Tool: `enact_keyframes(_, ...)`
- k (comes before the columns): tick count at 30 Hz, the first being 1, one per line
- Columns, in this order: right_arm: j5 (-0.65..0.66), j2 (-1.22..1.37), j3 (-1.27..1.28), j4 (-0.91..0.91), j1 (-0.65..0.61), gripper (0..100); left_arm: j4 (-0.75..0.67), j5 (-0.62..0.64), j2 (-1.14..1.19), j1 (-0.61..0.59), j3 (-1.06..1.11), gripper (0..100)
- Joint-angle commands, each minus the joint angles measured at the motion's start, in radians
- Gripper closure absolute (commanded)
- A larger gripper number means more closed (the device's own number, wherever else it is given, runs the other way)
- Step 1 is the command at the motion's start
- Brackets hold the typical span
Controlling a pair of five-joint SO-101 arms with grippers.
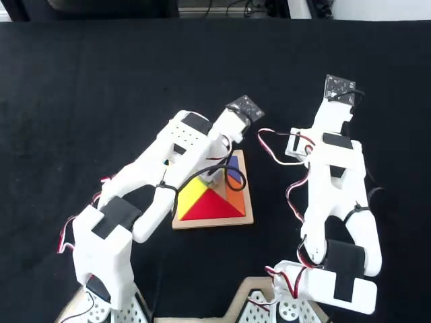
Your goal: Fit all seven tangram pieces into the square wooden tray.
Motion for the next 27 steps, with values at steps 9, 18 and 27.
enact_keyframes(9, -0.011, -0.002, -0.044, -0.012, -0.008, 98.7, -0.012, 0.087, -0.011, -0.002, -0.045, 84)
enact_keyframes(18, -0.009, -0.002, -0.044, -0.012, -0.008, 98.7, -0.005, 0.089, -0.011, -0.002, -0.042, 84)
enact_keyframes(27, -0.009, -0.002, -0.044, -0.012, -0.008, 98.7, -0.003, 0.089, -0.011, -0.002, -0.042, 76)
